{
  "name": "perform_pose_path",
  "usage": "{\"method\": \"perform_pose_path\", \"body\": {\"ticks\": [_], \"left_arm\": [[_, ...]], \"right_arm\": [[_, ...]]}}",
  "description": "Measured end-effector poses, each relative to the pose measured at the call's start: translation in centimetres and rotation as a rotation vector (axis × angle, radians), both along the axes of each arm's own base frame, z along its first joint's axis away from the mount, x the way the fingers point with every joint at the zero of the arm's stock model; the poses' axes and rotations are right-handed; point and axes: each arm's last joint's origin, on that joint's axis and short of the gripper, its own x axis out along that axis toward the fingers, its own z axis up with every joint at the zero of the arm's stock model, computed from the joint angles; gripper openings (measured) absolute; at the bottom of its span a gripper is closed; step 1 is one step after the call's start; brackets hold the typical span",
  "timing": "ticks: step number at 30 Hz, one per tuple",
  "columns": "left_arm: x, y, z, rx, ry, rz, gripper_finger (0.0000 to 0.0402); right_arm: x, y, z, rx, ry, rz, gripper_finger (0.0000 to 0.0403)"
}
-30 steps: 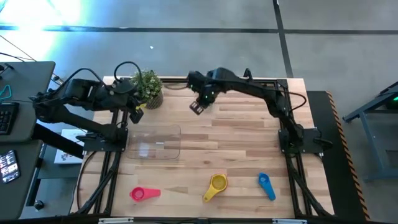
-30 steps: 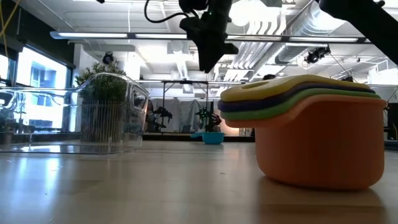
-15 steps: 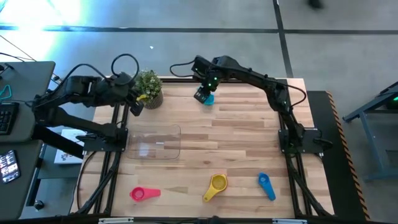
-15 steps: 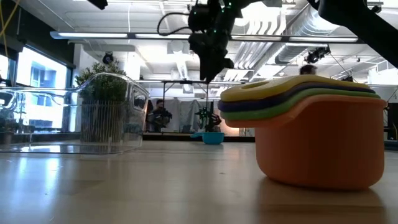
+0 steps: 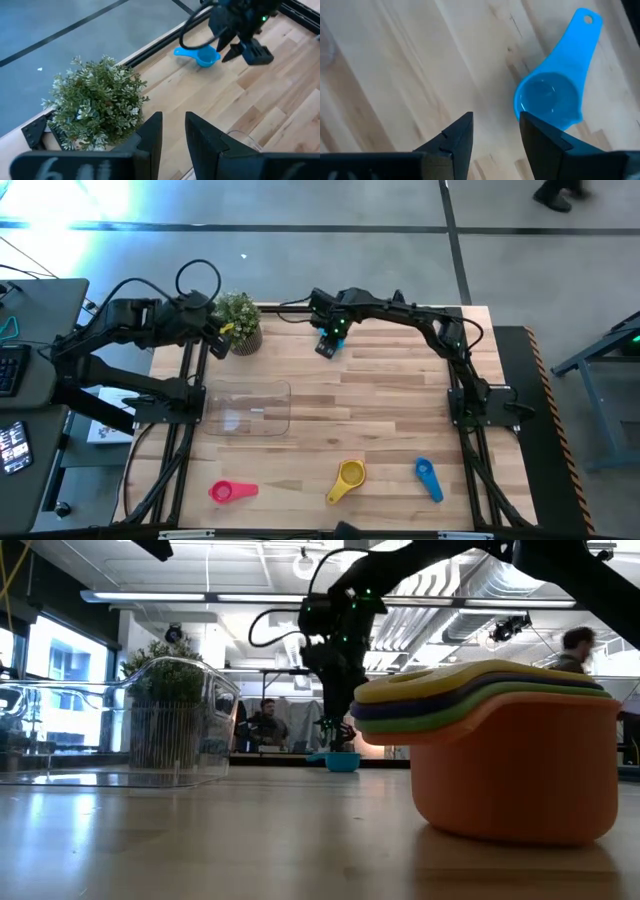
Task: Nest measuring cups in basket
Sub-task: Stack the light blue measuring cup on top of the yellow measuring cup
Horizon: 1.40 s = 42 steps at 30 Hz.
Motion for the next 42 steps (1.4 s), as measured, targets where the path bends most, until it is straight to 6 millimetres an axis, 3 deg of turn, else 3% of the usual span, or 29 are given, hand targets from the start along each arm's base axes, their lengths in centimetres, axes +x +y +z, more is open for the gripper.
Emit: {"method": "perform_pose_path", "body": {"ticks": [18,32,35,42], "left_arm": [[-0.1,0.3,0.0,0.0,-0.002,0.022,0.0076],[0.0,0.3,0.1,0.004,-0.01,0.025,0.0076],[0.0,0.3,0.1,0.014,-0.008,0.033,0.0076],[0.0,0.3,0.1,0.021,-0.007,0.039,0.0076]], "right_arm": [[-0.6,-0.4,-5.1,-0.088,0.033,0.004,0.0154],[-0.4,-0.7,-6.0,-0.142,0.057,-0.016,0.0151],[-0.5,-0.8,-6.0,-0.147,0.061,-0.037,0.0131],[-0.5,-0.8,-6.5,-0.106,0.067,-0.056,0.0041]]}}
